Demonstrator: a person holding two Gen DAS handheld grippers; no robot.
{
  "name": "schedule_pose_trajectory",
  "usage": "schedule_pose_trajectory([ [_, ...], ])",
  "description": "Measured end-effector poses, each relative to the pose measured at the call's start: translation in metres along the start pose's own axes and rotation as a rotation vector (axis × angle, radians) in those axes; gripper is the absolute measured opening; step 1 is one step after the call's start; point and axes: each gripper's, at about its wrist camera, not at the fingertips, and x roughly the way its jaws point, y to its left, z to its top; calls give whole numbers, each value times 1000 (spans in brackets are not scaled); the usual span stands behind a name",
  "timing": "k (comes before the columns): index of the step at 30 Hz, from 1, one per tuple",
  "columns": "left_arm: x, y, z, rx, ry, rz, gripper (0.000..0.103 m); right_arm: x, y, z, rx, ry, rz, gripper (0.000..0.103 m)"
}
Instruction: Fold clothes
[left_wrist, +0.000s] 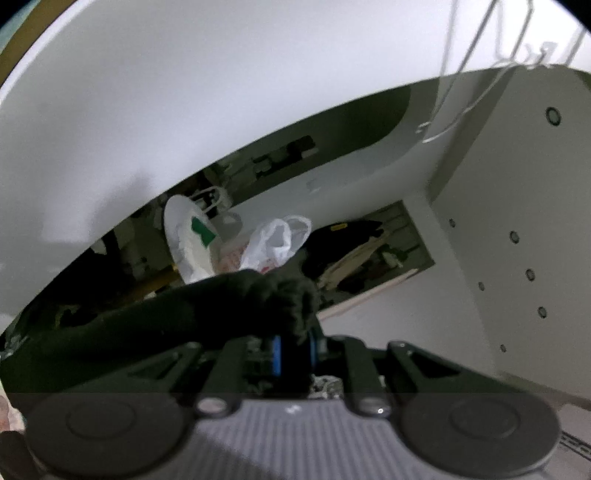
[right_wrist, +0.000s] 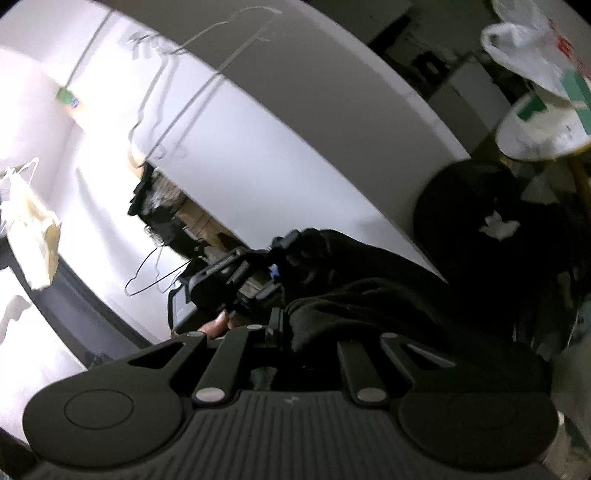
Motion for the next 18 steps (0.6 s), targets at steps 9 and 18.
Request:
schedule_pose_trajectory([
  [9,61,38,10,-16,48,17,14,4,-48,-5,2,25,-74,10],
  [18,30,74,7,-53,61,-8,14,33,-28,-45,-11,80,-113,10],
])
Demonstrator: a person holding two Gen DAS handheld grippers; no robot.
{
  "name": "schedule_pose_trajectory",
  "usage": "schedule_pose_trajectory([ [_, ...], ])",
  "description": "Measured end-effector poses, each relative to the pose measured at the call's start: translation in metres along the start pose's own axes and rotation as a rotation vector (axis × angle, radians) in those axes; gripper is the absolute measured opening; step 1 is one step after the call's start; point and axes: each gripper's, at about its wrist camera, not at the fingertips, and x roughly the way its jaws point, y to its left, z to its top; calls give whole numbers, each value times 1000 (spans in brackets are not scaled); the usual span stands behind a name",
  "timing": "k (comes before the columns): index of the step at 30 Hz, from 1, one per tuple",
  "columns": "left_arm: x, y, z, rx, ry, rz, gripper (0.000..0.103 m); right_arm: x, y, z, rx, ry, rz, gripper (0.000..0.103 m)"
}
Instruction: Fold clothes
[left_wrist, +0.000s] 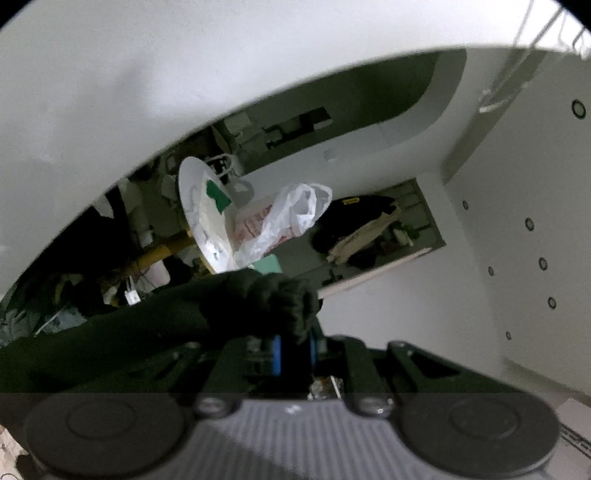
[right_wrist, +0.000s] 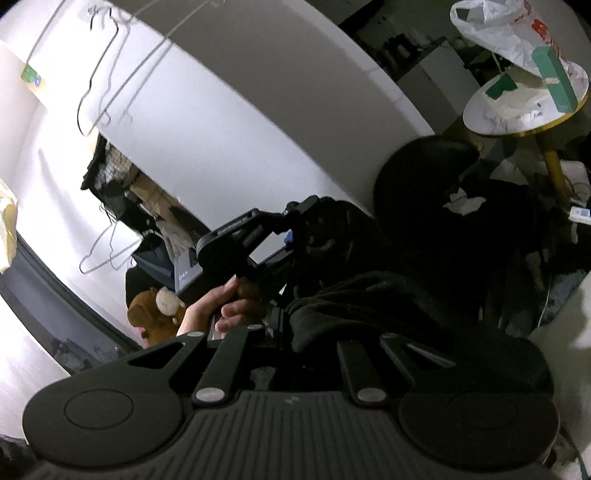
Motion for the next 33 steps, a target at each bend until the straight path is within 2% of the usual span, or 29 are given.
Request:
schedule_pose_trajectory([
  [4,-71,45,-4,-3,-3,42,14,42,23,-54,0,101,3,10],
  [6,-109,77,-16,10,13,99,14,59,28,-80,-8,144,5,10],
  [8,-146,114,-32,2,24,161,14,93,25,-138,30,228,1,10],
  [10,-185,156,-48,-11,29,223,14,113,19,-178,65,279,-11,10],
  [11,-209,187,-60,-29,25,256,14,127,14,-206,86,314,-18,10],
  [14,-261,260,-87,-73,4,319,13,186,-4,-318,133,443,-28,10],
  [17,-318,344,-120,-127,-25,376,13,240,-17,-412,131,557,-17,10],
  [20,-388,439,-159,-201,-58,495,13,298,-27,-505,109,675,-15,10],
  [21,-405,458,-166,-213,-65,524,13,314,-29,-534,96,711,-13,10],
  [23,-446,498,-183,-242,-82,587,13,334,-30,-567,83,754,-10,10],
  [25,-480,529,-194,-253,-92,630,13,372,-32,-633,45,849,2,10],
  [28,-529,581,-207,-290,-116,684,13,399,-26,-681,8,906,5,9],
  [33,-568,657,-213,-312,-131,695,13,448,-9,-762,-22,956,-20,10],
])
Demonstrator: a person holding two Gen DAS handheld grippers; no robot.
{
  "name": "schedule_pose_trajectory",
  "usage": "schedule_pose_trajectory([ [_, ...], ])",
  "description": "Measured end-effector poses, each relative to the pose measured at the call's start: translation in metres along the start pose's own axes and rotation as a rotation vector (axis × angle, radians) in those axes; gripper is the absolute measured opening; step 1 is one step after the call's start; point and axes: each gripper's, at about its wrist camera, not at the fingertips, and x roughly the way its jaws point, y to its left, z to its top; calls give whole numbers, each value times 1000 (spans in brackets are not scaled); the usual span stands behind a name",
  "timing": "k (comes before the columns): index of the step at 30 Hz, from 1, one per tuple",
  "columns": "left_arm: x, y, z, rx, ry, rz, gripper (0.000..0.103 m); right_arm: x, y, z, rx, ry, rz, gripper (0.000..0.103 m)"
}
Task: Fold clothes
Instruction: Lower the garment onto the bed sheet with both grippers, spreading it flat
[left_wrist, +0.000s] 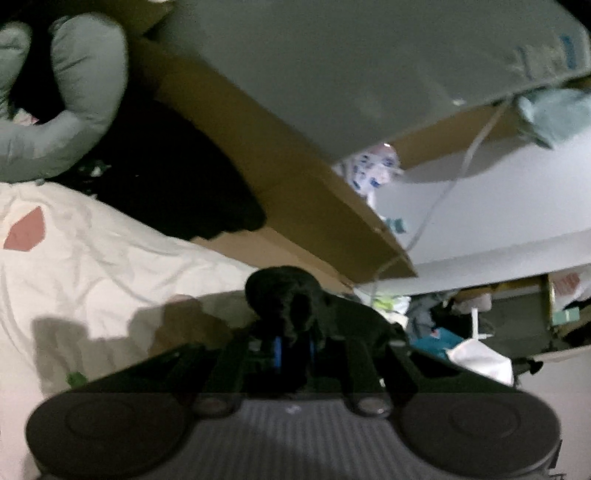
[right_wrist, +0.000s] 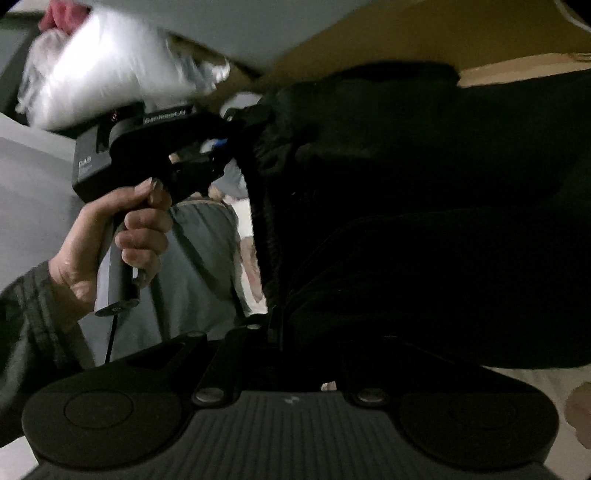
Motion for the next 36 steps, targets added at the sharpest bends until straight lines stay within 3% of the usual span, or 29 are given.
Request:
schedule_pose_trajectory([
  [8,20,73,30,-8,-24,0,13,96,15,-11,110,8,13,10],
  [16,24,131,57,24,-35,78,13,179,34,-27,167,9,68,10],
  [22,19,171,66,46,-34,155,13,226,29,-38,101,63,87,9],
  [29,33,204,64,48,-58,242,14,254,34,-49,5,66,62,10],
  [31,47,209,57,55,-37,303,25,264,31,-52,-11,79,2,14],
  [33,63,216,48,40,-13,371,36,280,23,-56,-17,152,-123,31],
  [35,70,217,39,49,-21,442,46,277,13,-61,0,174,-168,70],
  [36,72,216,33,52,-27,470,50,271,9,-65,0,160,-186,77],
])
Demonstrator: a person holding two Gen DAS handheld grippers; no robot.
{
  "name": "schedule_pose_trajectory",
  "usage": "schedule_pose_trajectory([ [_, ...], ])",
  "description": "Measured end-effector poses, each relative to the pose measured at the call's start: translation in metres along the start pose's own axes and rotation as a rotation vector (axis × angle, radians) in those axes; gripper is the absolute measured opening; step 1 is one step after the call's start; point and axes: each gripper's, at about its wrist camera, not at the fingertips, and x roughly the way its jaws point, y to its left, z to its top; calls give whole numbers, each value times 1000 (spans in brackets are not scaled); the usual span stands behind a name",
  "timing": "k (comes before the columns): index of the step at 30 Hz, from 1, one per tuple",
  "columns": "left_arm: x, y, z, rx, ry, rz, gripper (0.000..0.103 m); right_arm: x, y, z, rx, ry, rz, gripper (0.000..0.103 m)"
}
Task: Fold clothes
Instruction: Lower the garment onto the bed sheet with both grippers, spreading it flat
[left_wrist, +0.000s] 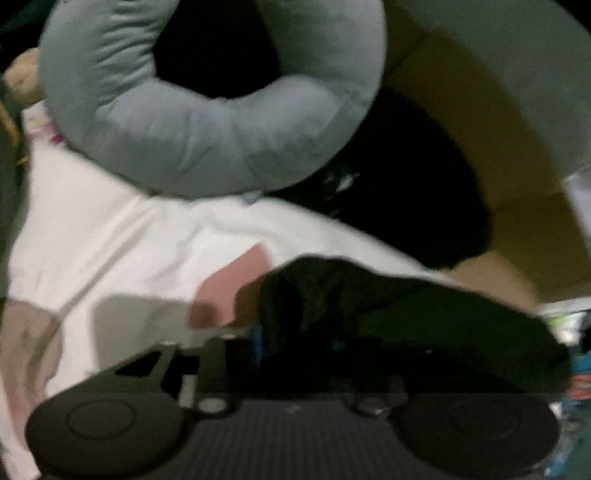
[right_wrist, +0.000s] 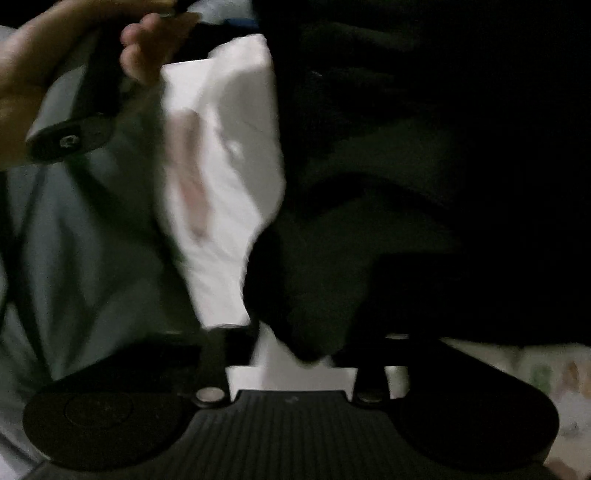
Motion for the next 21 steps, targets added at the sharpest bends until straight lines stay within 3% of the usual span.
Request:
schedule_pose_trajectory([
  [2,-2,-4,-9,-1,-9,28,55,-13,-7,-8,-27,-21,-22,103],
  [6,-14,-19,-25,62,-11,130,70,-37,-20,-16,-73,-12,-64,103],
  [12,-36,-31,-49,113,26,242,70,-101,-44,-13,-163,-38,-135,103],
  [21,-114,-96,-139,165,21,344,79,-219,-121,9,-321,-84,-262,103],
])
